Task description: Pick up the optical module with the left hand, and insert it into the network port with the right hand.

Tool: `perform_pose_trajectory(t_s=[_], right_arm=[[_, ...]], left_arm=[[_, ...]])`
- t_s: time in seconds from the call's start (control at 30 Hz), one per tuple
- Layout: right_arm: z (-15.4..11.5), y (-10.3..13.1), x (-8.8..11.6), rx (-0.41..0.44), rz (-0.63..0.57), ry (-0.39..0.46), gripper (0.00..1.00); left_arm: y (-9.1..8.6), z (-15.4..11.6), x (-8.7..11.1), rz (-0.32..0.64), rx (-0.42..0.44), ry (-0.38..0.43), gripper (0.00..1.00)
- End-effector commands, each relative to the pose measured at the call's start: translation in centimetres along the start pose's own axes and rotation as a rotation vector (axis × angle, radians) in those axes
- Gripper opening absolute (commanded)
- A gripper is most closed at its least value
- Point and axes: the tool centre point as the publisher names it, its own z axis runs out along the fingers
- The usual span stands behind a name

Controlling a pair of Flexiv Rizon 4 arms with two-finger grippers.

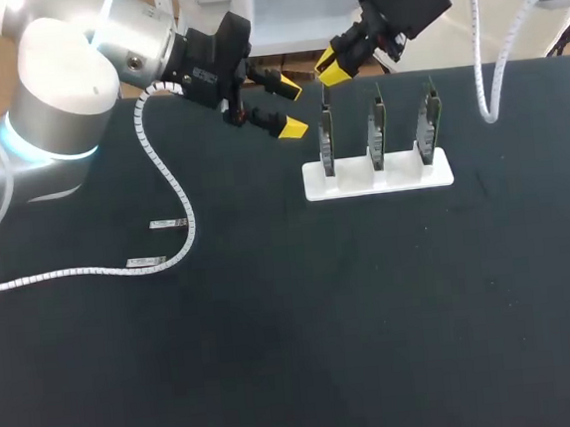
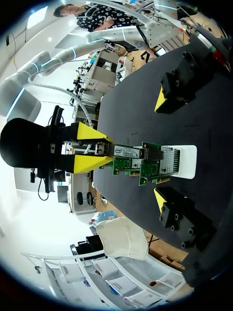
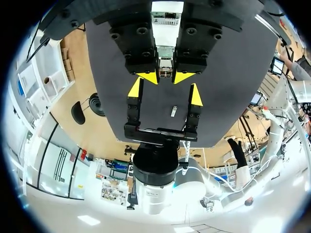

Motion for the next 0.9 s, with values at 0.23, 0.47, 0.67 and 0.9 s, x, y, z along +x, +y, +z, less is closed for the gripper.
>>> perform_pose_trajectory(t_s=[0.23, 0.47, 0.67, 0.9], right_arm=[[0.31, 0.11, 0.12, -0.007, 0.000, 0.004, 0.00], [0.38, 0.32, 0.24, -0.012, 0.000, 0.008, 0.00], [0.47, 0.26, 0.38, -0.004, 0.002, 0.009, 0.00], [0.34, 0.23, 0.11, -0.003, -0.004, -0.001, 0.00]], left_arm=[[0.19, 0.05, -0.01, 0.001, 0.004, 0.002, 1.00], [0.19, 0.05, -0.01, 0.001, 0.004, 0.002, 1.00], [0.19, 0.05, -0.01, 0.001, 0.004, 0.002, 1.00], [0.19, 0.05, -0.01, 0.001, 0.004, 0.002, 1.00]])
